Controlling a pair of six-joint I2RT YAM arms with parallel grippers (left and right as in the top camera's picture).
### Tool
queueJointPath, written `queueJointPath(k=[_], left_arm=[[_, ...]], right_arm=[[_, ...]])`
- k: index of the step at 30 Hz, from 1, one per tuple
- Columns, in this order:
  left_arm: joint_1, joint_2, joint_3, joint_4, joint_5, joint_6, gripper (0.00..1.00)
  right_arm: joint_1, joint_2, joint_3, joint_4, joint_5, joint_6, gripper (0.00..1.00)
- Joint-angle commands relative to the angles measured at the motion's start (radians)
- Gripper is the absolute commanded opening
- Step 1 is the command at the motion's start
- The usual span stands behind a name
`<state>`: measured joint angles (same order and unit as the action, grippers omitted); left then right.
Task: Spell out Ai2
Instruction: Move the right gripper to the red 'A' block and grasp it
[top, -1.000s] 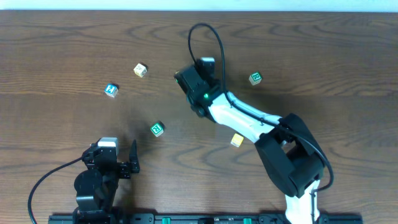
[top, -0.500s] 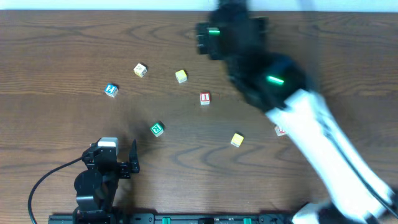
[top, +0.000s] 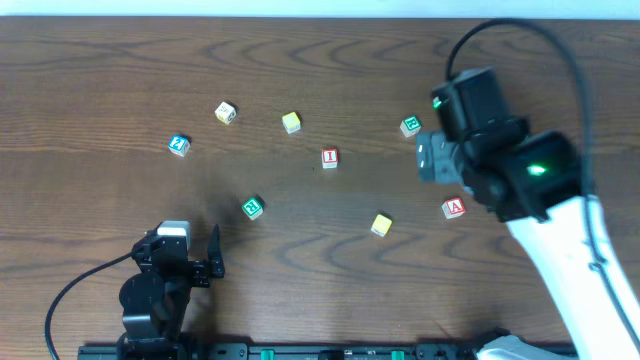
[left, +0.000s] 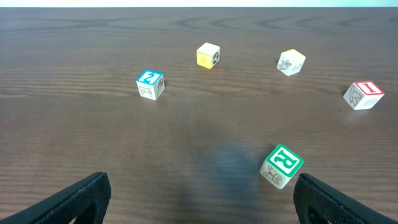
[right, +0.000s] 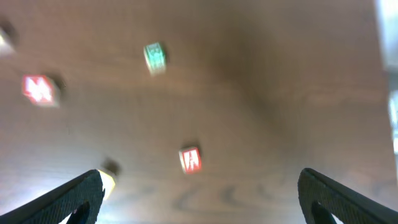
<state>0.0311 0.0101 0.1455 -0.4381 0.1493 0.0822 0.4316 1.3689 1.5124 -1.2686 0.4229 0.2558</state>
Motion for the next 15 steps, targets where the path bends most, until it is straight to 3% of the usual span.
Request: queueJointPath(k=[1, 6, 11, 15], left_arm=[[0.004, -0.006, -0.019, -0.003, -0.006, 0.011, 0.95], [0.004, -0.006, -0.019, -0.003, -0.006, 0.011, 0.95], [0.004, -0.006, -0.019, -0.003, -0.006, 0.011, 0.95], [0.004, -0.006, -0.019, -0.003, -0.006, 0.011, 0.95]], right_arm=[[-0.044, -0.081, -0.207, 0.043, -0.050, 0.027, 0.99], [-0.112, -0.183, -0.485, 0.223, -0.097, -0.025, 0.99], [-0.224, -0.172, -0.566, 0.362, -0.306, -0.032, 0.95], [-0.269, -0.121, -0.617, 0.424, -0.286, -0.056, 0.91]])
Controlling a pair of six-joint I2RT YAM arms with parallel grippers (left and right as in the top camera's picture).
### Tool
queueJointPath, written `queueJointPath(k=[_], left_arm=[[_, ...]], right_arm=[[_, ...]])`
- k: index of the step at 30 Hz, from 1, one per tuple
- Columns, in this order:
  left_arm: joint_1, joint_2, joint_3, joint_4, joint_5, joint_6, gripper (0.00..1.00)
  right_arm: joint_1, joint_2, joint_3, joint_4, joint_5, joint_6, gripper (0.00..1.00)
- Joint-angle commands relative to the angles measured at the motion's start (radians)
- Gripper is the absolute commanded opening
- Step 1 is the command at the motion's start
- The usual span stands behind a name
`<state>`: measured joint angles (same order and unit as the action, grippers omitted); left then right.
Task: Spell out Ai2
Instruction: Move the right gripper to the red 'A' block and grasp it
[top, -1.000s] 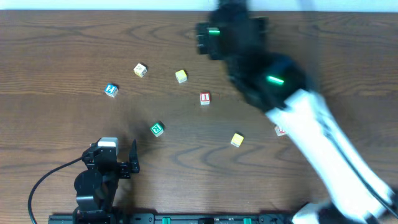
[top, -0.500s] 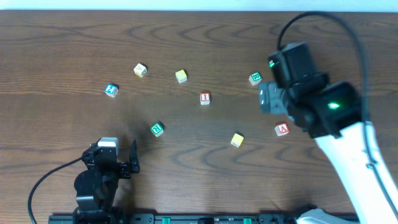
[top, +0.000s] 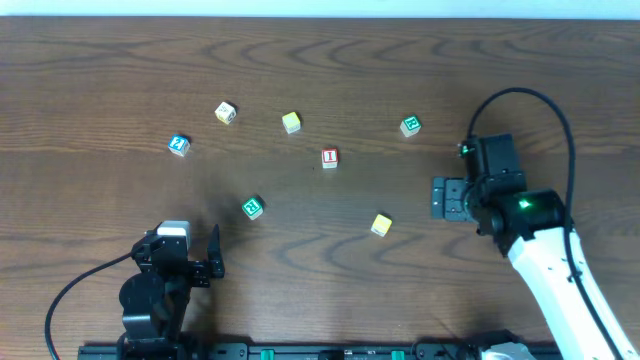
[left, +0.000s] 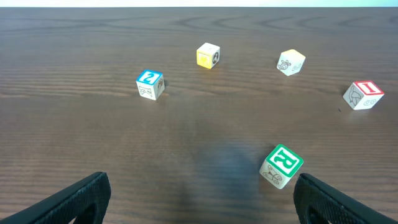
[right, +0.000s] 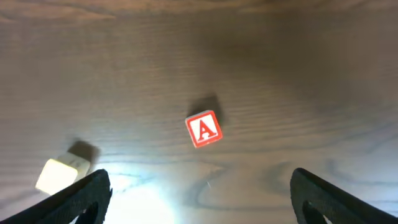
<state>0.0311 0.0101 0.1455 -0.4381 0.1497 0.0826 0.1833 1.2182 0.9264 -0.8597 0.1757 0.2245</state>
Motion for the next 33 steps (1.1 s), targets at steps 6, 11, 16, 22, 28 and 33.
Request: queueJointPath(k=[6, 11, 16, 22, 28, 33], left_arm=[[0.004, -0.006, -0.019, -0.003, -0.007, 0.011, 0.95], [0.004, -0.006, -0.019, -0.003, -0.007, 0.011, 0.95], [0.004, -0.006, -0.019, -0.003, -0.007, 0.011, 0.95], [0.004, -0.006, -0.019, -0.003, -0.007, 0.011, 0.95], [0.004, -0.006, -0.019, -0.003, -0.007, 0.011, 0.95], [0.004, -0.006, -0.019, -0.003, -0.007, 0.011, 0.95]], right_arm=[[-0.046, 0.157, -0.088, 0.114, -0.011, -0.084, 0.86], [-0.055, 0.247, -0.091, 0.164, 0.023, -0.148, 0.83], [-0.077, 0.321, -0.091, 0.198, 0.022, -0.197, 0.75], [-0.113, 0.373, -0.091, 0.198, -0.028, -0.219, 0.71], [-0.124, 0.377, -0.091, 0.214, -0.075, -0.249, 0.63], [-0.124, 0.377, -0.091, 0.220, -0.100, -0.252, 0.57]])
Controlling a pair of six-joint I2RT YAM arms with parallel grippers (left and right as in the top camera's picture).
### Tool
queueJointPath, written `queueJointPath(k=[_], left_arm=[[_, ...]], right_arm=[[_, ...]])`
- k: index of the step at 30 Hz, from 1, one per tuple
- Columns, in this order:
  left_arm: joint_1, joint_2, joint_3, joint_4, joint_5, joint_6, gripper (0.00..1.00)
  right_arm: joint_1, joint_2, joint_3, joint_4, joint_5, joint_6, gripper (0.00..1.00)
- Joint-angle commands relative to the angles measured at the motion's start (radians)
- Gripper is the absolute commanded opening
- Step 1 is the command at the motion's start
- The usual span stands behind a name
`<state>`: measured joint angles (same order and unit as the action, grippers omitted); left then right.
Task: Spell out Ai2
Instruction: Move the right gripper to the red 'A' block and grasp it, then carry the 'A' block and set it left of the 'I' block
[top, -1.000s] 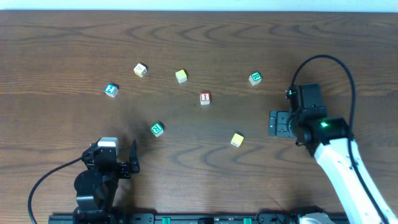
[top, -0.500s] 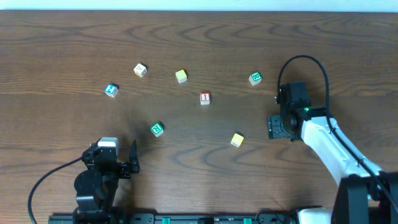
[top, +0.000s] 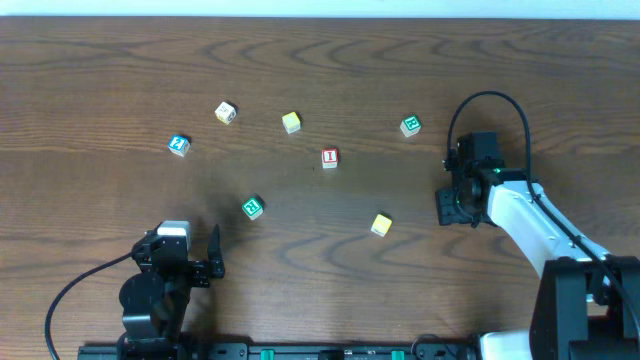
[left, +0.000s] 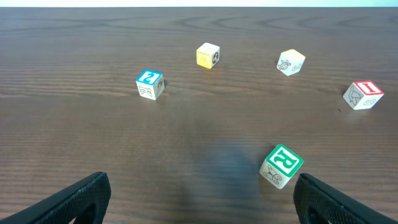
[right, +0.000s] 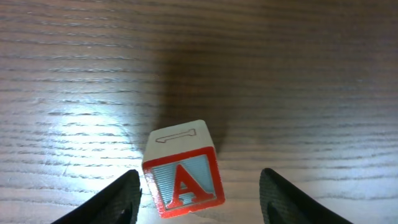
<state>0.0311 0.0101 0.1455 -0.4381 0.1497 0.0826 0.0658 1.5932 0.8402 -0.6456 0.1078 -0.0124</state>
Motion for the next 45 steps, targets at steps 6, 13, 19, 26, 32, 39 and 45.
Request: queueJointPath(k=[6, 13, 19, 26, 32, 39, 45], left_arm=[[0.004, -0.006, -0.019, -0.003, -0.007, 0.011, 0.95], [0.004, -0.006, -0.019, -0.003, -0.007, 0.011, 0.95], [0.004, -0.006, -0.019, -0.003, -0.007, 0.011, 0.95], [0.004, -0.006, -0.019, -0.003, -0.007, 0.011, 0.95], [0.004, -0.006, -0.019, -0.003, -0.007, 0.011, 0.95], [0.004, -0.006, -0.019, -0.003, -0.007, 0.011, 0.95], [0.004, -0.006, -0.019, -0.003, -0.007, 0.011, 0.95]], right_arm=[[-0.006, 0.002, -0.005, 0.009, -0.037, -0.015, 0.51], [-0.006, 0.002, -0.005, 0.014, -0.037, -0.016, 0.36], [-0.006, 0.002, -0.005, 0.019, -0.037, -0.015, 0.29], [-0.006, 0.002, 0.017, 0.037, -0.095, -0.014, 0.27], [0.034, 0.002, 0.273, -0.021, -0.201, 0.116, 0.09], [0.259, 0.024, 0.591, -0.047, -0.150, 0.261, 0.01], [0.475, 0.191, 0.801, -0.119, -0.051, 0.365, 0.01]])
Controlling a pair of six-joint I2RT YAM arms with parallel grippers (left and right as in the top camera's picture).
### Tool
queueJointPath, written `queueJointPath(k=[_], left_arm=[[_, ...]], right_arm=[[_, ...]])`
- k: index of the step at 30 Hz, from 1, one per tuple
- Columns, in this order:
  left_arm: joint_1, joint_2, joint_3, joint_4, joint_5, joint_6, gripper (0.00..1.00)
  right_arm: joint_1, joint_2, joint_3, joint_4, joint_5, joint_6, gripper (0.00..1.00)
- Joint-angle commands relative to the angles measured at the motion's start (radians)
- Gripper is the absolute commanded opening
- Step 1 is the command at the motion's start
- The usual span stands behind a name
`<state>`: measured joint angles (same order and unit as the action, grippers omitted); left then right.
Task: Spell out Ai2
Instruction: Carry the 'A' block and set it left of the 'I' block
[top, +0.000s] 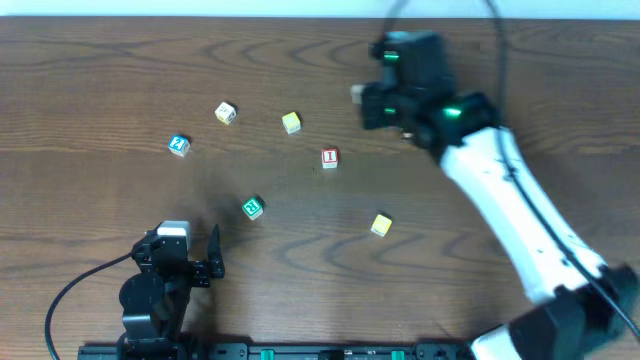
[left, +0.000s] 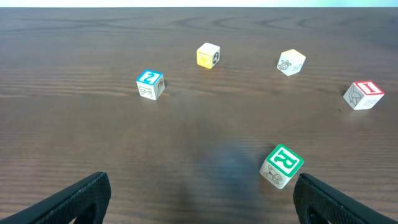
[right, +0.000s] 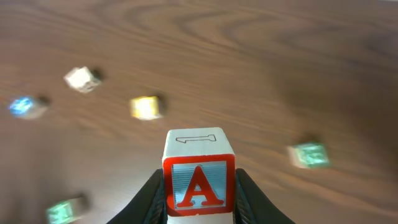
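Observation:
My right gripper (right: 199, 198) is shut on the red A block (right: 199, 177) and holds it off the table; overhead, that arm (top: 415, 95) hangs over the back middle. The red I block (top: 330, 158) lies near the table's middle. At the left sits the blue 2 block (top: 178, 145), also the blue 2 block (left: 150, 84) in the left wrist view. By the front left edge my left gripper (left: 199, 205) stands open with nothing between its fingers.
Other blocks lie scattered: a green R block (top: 252, 207), a yellow block (top: 291, 122), a white-yellow block (top: 226, 113) and another yellow block (top: 381, 224). A second green block (right: 309, 154) shows in the right wrist view only; overhead the arm covers it.
My right gripper was open around the A block on the table at the right. Now it is shut on the block, off the table, over the back middle. The left arm has not moved.
My right gripper was open and high above the right side, with the A block on the table below. Then it was lower over the block, then down with its fingers on either side of it. Now it holds the A block off the table.

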<state>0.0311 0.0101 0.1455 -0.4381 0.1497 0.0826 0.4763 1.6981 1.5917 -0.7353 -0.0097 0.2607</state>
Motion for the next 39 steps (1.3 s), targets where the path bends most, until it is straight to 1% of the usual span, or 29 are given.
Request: queueJointPath(k=[1, 6, 9, 12, 17, 25, 39], left_arm=[[0.004, -0.006, -0.019, -0.003, -0.007, 0.011, 0.95], [0.004, -0.006, -0.019, -0.003, -0.007, 0.011, 0.95], [0.004, -0.006, -0.019, -0.003, -0.007, 0.011, 0.95], [0.004, -0.006, -0.019, -0.003, -0.007, 0.011, 0.95], [0.004, -0.006, -0.019, -0.003, -0.007, 0.011, 0.95], [0.004, -0.006, -0.019, -0.003, -0.007, 0.011, 0.96], [0.004, -0.006, -0.019, -0.003, -0.007, 0.011, 0.95]], right_arm=[[0.098, 0.124, 0.078, -0.040, 0.086, 0.112, 0.01], [0.197, 0.241, 0.119, -0.043, 0.168, 0.194, 0.01], [0.229, 0.307, 0.119, -0.050, 0.189, 0.274, 0.01], [0.245, 0.356, 0.119, -0.045, 0.199, 0.311, 0.01], [0.264, 0.412, 0.119, -0.045, 0.251, 0.312, 0.01], [0.265, 0.465, 0.119, -0.056, 0.240, 0.312, 0.01], [0.281, 0.509, 0.119, -0.054, 0.234, 0.412, 0.01]])
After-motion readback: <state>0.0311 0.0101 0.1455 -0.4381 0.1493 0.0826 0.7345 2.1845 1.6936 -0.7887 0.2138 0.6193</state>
